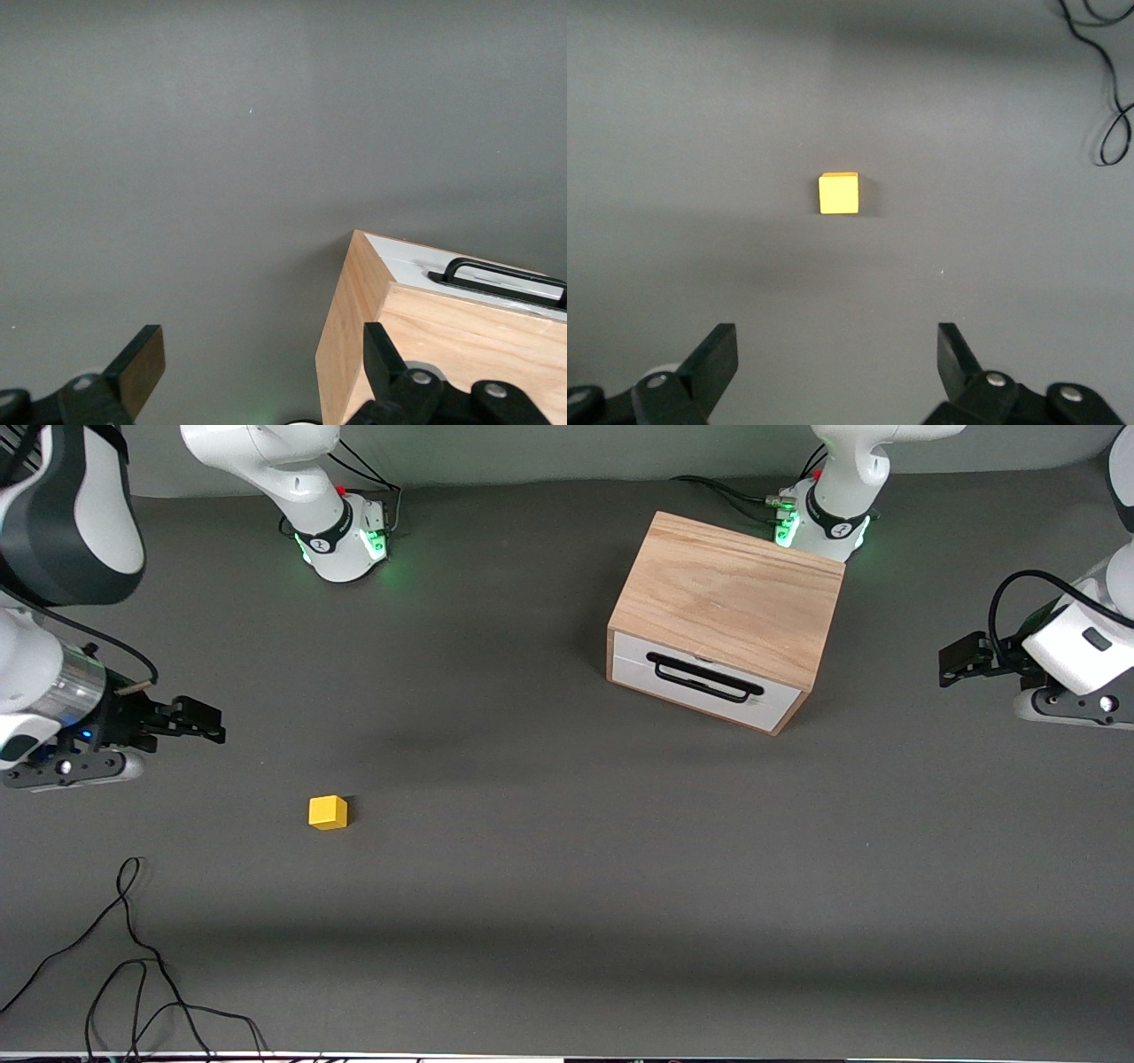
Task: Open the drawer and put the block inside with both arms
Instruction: 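Move the right gripper toward the yellow cube while the left gripper approaches the drawer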
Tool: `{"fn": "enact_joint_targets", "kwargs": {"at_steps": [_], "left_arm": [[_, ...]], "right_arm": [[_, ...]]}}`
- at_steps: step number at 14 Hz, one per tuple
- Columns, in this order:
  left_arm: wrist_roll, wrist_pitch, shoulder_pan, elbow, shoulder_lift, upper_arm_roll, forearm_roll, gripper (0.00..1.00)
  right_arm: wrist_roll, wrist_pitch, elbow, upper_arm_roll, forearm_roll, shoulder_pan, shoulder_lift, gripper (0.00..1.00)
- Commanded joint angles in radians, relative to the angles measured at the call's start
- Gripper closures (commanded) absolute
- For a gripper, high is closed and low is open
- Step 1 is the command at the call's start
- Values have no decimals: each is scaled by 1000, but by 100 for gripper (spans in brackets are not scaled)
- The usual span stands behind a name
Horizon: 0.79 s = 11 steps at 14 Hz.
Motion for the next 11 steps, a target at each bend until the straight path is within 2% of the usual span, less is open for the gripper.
{"fn": "enact_joint_targets", "kwargs": {"at_steps": [1, 2, 5, 7, 11], "left_arm": [[-63, -17, -10, 3, -18, 3, -49, 0], [-120, -19, -11, 1, -19, -6, -52, 0], [-313, -31, -13, 13, -19, -105, -46, 0], [-512, -31, -13, 14, -19, -173, -44, 0], [-885, -4, -18, 15, -10, -309, -43, 0]], "right_arm": [[15, 77, -87, 1, 17, -1, -23, 0], [15, 111, -111, 1, 17, 2, -24, 0], [13, 175, -159, 1, 17, 2, -12, 0], [12, 276, -232, 2, 15, 6, -15, 0], [4, 364, -291, 2, 7, 7, 2, 0]]}}
